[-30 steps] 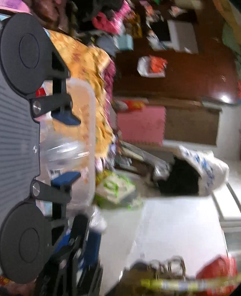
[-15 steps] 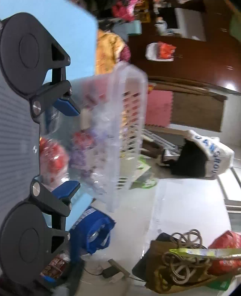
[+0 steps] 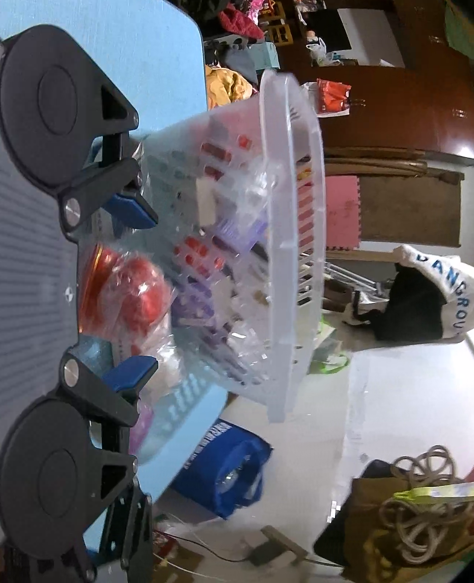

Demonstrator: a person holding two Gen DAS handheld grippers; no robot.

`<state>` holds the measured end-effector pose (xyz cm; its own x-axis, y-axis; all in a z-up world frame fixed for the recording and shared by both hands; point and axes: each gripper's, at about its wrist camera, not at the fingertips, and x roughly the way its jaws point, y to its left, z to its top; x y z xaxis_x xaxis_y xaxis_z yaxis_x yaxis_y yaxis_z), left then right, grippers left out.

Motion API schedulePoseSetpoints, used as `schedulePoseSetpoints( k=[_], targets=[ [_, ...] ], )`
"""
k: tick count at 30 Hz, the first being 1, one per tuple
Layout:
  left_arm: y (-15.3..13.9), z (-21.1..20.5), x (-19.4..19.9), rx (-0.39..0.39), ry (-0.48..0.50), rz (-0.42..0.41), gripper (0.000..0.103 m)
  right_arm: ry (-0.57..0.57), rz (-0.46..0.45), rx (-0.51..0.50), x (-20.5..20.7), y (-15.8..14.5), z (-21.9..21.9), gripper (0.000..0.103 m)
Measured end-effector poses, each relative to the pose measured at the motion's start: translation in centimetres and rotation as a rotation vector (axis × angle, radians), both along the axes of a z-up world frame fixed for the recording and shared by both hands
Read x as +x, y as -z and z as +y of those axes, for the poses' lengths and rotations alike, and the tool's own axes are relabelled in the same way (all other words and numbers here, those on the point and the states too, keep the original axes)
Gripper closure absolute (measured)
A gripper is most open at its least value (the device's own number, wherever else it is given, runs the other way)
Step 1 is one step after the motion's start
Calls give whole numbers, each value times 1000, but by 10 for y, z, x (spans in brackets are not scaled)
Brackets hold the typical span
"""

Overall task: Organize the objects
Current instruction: 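Grasp the red bagged ball with the left gripper while the right grasps a purple box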

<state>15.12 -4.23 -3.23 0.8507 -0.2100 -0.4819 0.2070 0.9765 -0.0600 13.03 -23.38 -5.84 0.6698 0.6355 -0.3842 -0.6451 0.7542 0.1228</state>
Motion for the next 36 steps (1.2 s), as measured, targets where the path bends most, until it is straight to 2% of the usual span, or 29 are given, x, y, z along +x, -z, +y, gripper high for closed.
schedulePoseSetpoints(
  k=[3,4,6,11,19,29,33,36],
  targets=[
    [4,-9,4,42,-23,-12,25,17,-15,4,-1,-2,-3,57],
    [4,-10,4,52,-32,-19,33,20,-11,10,1,-2,-3,57],
    [4,-9,1,67,-43,-33,44,17,-10,18,1,-3,-3,57],
    [4,-2,-4,58,-66,-52,44,27,-27,31,1,-3,-4,57],
    [3,2,-10,40,-63,-71,44,18,-32,132,4,-2,-17,58],
    [2,6,-16,26,-60,-87,44,28,-88,145,-1,-3,-16,58],
    [-1,6,-23,29,-51,-109,44,48,-131,159,-6,-6,-19,58],
    [-10,11,-32,6,-42,-139,44,60,-194,160,-11,-23,-18,58]
  ],
)
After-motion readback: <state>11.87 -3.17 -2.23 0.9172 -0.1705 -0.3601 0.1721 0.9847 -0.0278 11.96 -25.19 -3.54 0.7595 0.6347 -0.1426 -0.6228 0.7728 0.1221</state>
